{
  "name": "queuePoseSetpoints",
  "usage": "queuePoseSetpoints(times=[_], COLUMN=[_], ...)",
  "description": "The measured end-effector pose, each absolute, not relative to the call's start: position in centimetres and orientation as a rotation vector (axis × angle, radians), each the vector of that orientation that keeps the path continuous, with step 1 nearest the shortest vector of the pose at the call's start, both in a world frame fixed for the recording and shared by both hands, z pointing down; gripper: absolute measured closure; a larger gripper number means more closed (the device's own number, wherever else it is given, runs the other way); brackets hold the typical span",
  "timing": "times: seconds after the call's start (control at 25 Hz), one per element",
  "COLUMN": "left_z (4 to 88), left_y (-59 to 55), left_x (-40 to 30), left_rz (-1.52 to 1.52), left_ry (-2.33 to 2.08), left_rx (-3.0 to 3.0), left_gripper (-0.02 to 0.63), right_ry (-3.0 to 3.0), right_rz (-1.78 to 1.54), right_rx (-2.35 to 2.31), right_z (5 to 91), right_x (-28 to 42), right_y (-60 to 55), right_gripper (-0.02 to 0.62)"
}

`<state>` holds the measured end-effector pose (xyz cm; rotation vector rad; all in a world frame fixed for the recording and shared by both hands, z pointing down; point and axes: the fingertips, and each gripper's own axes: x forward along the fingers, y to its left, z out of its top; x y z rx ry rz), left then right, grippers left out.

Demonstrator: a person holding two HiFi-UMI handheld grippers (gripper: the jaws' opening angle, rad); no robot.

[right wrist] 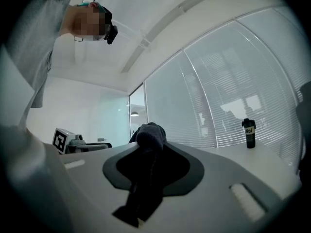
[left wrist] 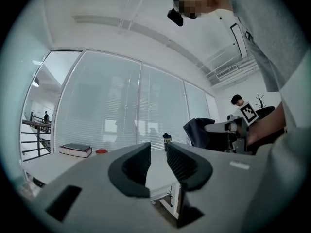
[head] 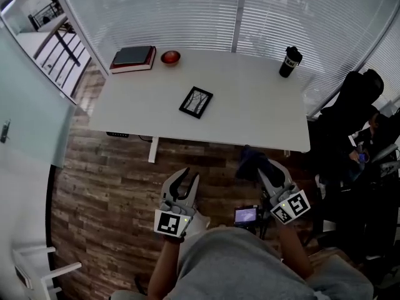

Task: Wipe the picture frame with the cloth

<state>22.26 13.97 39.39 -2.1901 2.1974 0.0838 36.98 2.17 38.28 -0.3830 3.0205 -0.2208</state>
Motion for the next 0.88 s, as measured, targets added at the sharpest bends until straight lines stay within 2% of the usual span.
queuePoseSetpoints(times=[0.56,0.88], left_z=[40.0,43.1], left_y=[6.9,2.6], left_x=[6.7,2.8], left_rz=[0.077,0.005], left_ry=[2.104,2.072], left_rx=[-2.303,-2.388], left_gripper=[0.515,0.514], right_ry=[3.037,3.066], right_rz=[-0.24,-0.275], right_rx=[-0.635,-0.786], right_z=[38.1,40.7], right_x=[23.0,20.2], right_y=[-5.2,-9.7], right_gripper=[0.492,0.492])
